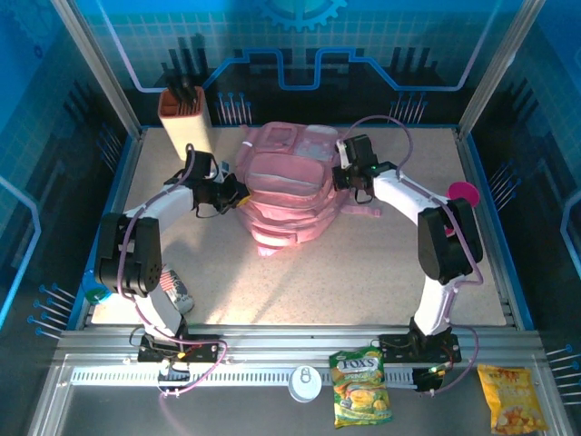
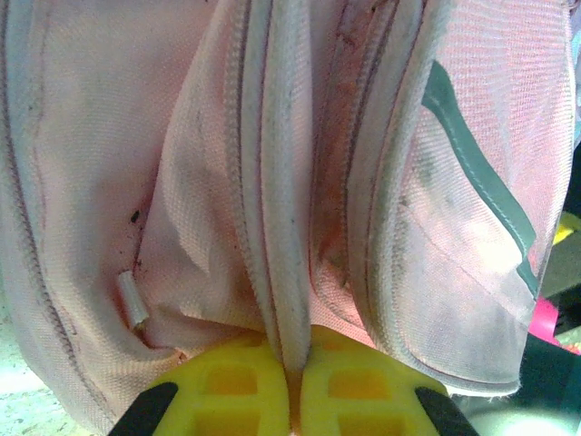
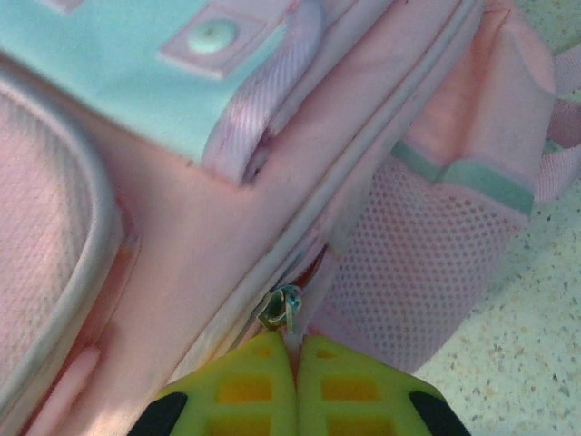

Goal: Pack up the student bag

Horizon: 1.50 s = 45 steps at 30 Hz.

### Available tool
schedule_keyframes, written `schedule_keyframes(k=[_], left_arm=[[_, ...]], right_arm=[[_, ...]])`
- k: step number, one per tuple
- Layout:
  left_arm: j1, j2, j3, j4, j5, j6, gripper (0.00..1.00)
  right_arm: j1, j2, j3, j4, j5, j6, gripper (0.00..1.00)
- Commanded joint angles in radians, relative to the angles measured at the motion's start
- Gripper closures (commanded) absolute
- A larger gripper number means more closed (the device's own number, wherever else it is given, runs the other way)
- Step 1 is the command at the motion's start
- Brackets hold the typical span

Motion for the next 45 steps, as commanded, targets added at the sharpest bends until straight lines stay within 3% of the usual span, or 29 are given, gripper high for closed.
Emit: schedule_keyframes(k=[1, 5, 7, 14, 18, 37, 41, 45], left_arm=[[0.012, 0.003, 0.024, -0.060, 0.060, 0.067, 1.00], [0.012, 0.004, 0.022, -0.039, 0.089, 0.054, 1.00], [0.013, 0.005, 0.018, -0.015, 0.113, 0.036, 1.00], [0.014, 0.017, 0.019, 0.025, 0.138, -0.011, 1.00], [0.015, 0.022, 0.022, 0.021, 0.135, -0.016, 1.00], [0.022, 0.031, 0.022, 0.025, 0.131, -0.034, 1.00], [0.023, 0.026, 0.024, 0.023, 0.132, -0.038, 1.00], [0.023, 0.023, 0.018, 0.027, 0.126, -0.042, 1.00]], right_arm=[[-0.021, 0.032, 0.089, -0.027, 0.041, 0.083, 0.91], [-0.035, 0.037, 0.123, -0.083, 0.048, 0.179, 0.89], [-0.041, 0.021, 0.132, -0.113, -0.021, 0.216, 0.86], [-0.013, -0.104, 0.016, -0.075, -0.212, 0.353, 0.47], [0.020, -0.125, -0.025, -0.005, -0.300, 0.387, 0.34], [0.055, 0.131, 0.216, -0.079, -0.269, 0.316, 0.19], [0.053, 0.155, 0.246, -0.143, -0.379, 0.256, 0.19], [0.057, 0.072, 0.121, -0.157, -0.453, 0.209, 0.20]])
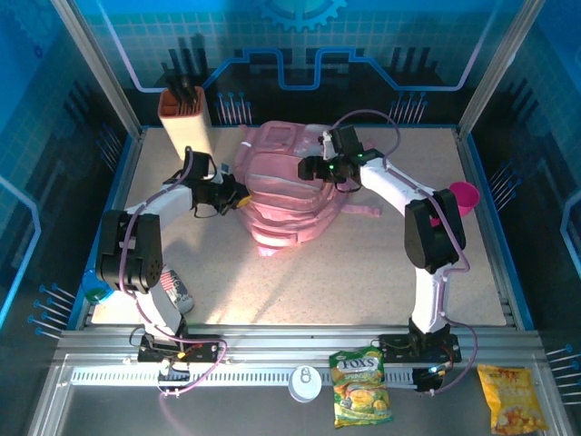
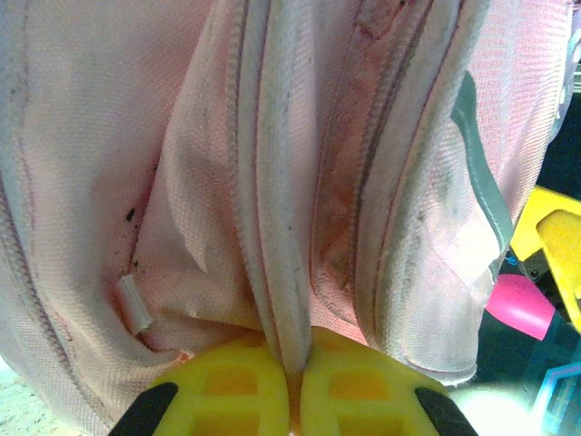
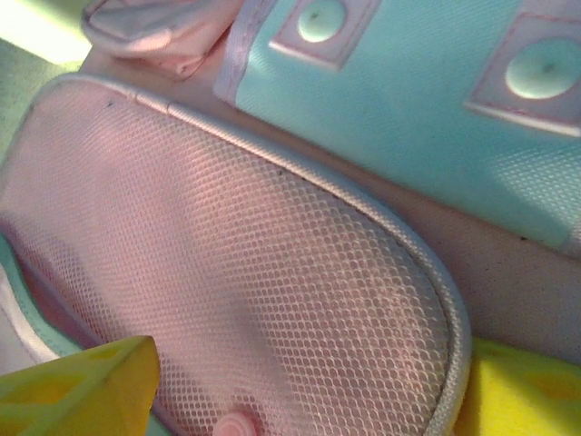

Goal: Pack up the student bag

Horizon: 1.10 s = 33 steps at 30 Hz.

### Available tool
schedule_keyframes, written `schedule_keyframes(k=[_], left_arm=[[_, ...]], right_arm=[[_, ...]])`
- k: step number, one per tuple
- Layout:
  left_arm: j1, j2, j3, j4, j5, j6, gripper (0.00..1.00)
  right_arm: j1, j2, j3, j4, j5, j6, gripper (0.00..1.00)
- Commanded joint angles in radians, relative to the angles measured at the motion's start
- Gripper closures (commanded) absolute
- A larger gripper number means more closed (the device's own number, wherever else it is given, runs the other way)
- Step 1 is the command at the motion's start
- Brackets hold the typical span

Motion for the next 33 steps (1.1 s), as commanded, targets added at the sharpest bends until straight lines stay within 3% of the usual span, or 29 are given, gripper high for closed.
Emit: schedule_keyframes(k=[1, 7, 13, 18, 22, 33], left_arm=[[0.003, 0.000, 0.016, 0.020, 0.046, -0.006, 1.00], [0.005, 0.020, 0.034, 0.030, 0.047, -0.020, 1.00], [0.009, 0.022, 0.048, 0.018, 0.046, -0.015, 1.00], [0.010, 0.015, 0.045, 0.015, 0.046, -0.014, 1.00], [0.010, 0.011, 0.041, 0.015, 0.049, -0.016, 1.00], [0.010, 0.007, 0.034, 0.018, 0.053, -0.021, 1.00]], right_arm=[[0.007, -0.072, -0.113, -0.049, -0.123, -0.059, 0.20], [0.016, -0.242, -0.346, 0.055, -0.233, -0.060, 0.20], [0.015, -0.333, -0.438, 0.075, -0.116, -0.093, 0.22], [0.015, -0.349, -0.437, 0.085, -0.011, -0.179, 0.28], [0.018, -0.316, -0.397, 0.060, 0.064, -0.262, 0.41], [0.037, -0.215, -0.294, 0.019, 0.083, -0.350, 0.62]])
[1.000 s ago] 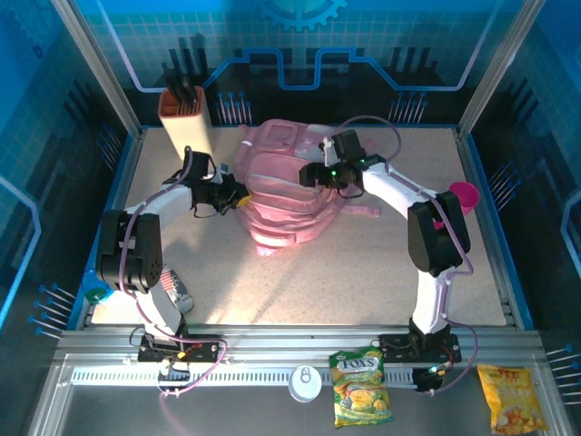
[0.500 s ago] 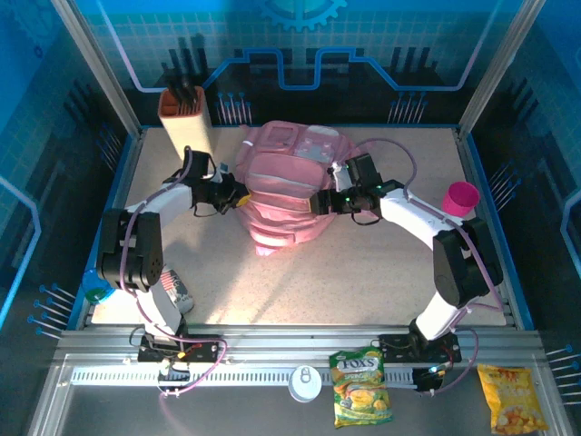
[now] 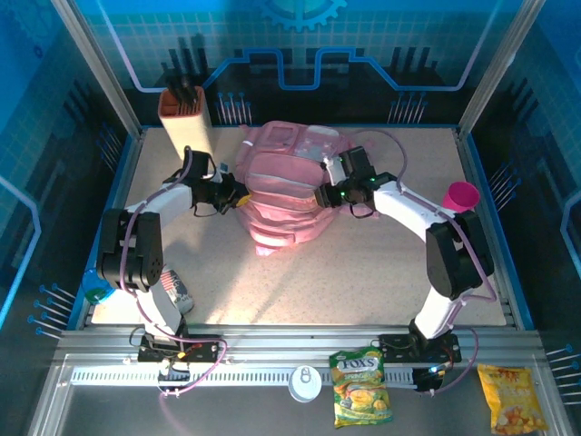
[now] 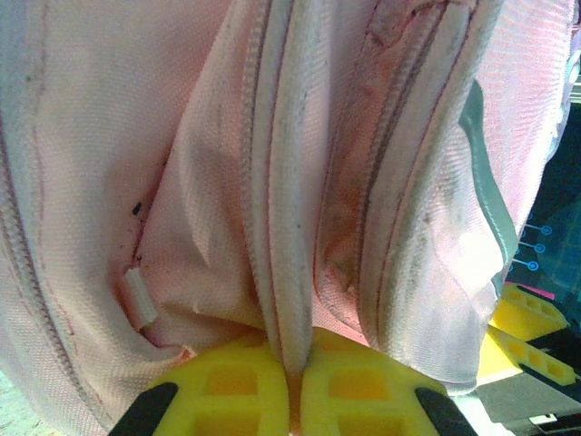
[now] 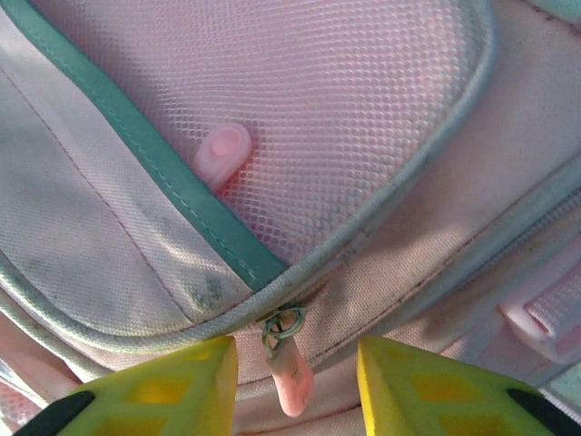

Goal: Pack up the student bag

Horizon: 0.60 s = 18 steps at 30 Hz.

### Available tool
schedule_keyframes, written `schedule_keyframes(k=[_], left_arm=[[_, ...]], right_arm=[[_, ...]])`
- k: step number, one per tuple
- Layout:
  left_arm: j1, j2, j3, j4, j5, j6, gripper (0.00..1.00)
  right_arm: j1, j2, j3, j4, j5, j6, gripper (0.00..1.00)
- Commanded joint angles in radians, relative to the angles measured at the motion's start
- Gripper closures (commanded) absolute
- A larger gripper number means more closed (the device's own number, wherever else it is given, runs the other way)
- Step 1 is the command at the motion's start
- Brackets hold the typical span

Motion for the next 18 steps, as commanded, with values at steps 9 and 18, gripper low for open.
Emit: schedule_keyframes(k=[9, 18], left_arm=[[0.004, -0.007, 0.017, 0.033, 0.058, -0.016, 1.00], [0.004, -0.008, 0.003, 0.081, 0.072, -0.067, 1.00]], right_arm=[[0.025, 0.041, 0.027, -0.045, 0.039, -0.054, 0.81], [0.071, -0.010, -0.022, -0.064, 0.005, -0.125, 0.96]])
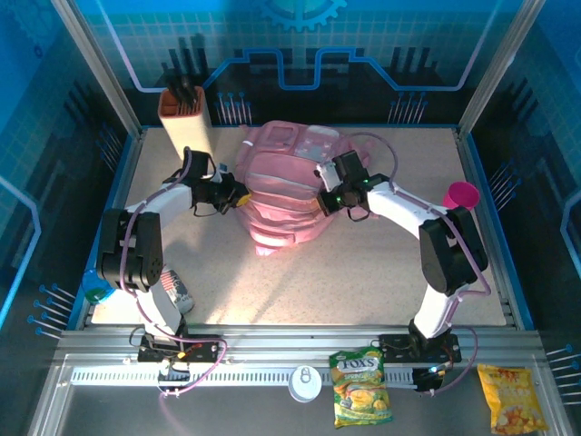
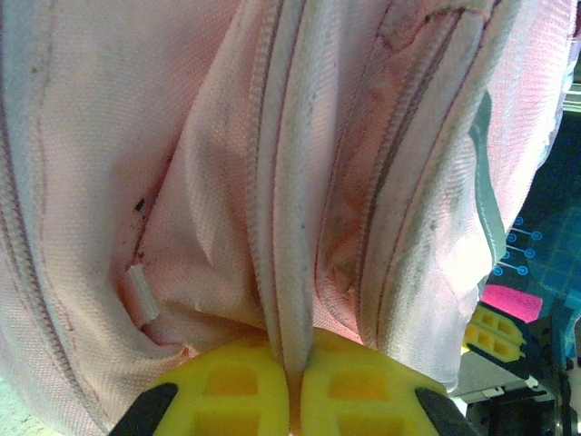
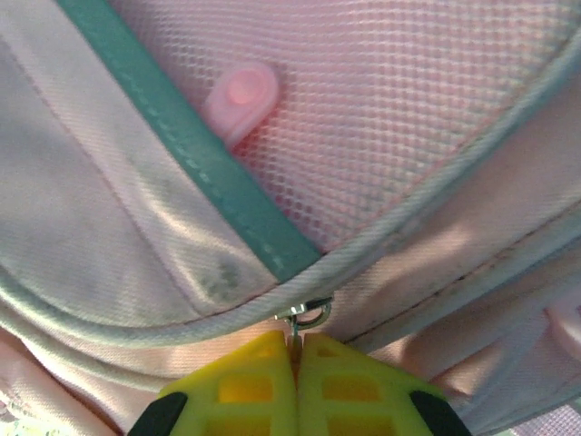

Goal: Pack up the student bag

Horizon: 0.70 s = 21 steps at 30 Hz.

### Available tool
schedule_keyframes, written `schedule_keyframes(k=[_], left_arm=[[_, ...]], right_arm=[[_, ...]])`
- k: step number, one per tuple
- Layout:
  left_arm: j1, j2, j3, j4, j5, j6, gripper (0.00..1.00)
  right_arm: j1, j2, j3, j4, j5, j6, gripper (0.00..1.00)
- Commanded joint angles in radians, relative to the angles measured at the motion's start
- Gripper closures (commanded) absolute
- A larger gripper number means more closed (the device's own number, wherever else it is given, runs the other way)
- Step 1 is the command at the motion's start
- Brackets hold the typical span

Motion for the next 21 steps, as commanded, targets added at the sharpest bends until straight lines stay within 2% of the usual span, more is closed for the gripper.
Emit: schedule_keyframes(k=[1, 6, 13, 18, 21], left_arm=[[0.001, -0.007, 0.000, 0.081, 0.067, -0.040, 1.00], [-0.005, -0.004, -0.014, 0.115, 0.066, -0.072, 1.00], [-0.035, 0.009, -0.018, 0.150, 0.050, -0.110, 1.00], [-0.037, -0.022, -0.048, 0.135, -0.020, -0.132, 0.84], [-0.028, -0.070, -0.054, 0.047, -0.101, -0.076, 0.69]], right_arm=[[0.053, -0.048, -0.026, -0.039, -0.026, -0.050, 0.96], [0.113, -0.053, -0.023, -0.057, -0.032, -0.077, 0.96], [0.197, 0.034, 0.096, -0.043, -0.044, -0.031, 0.95], [0.215, 0.062, 0.131, -0.008, -0.030, 0.095, 0.88], [0.211, -0.001, 0.076, 0.019, 0.007, 0.168, 0.77]])
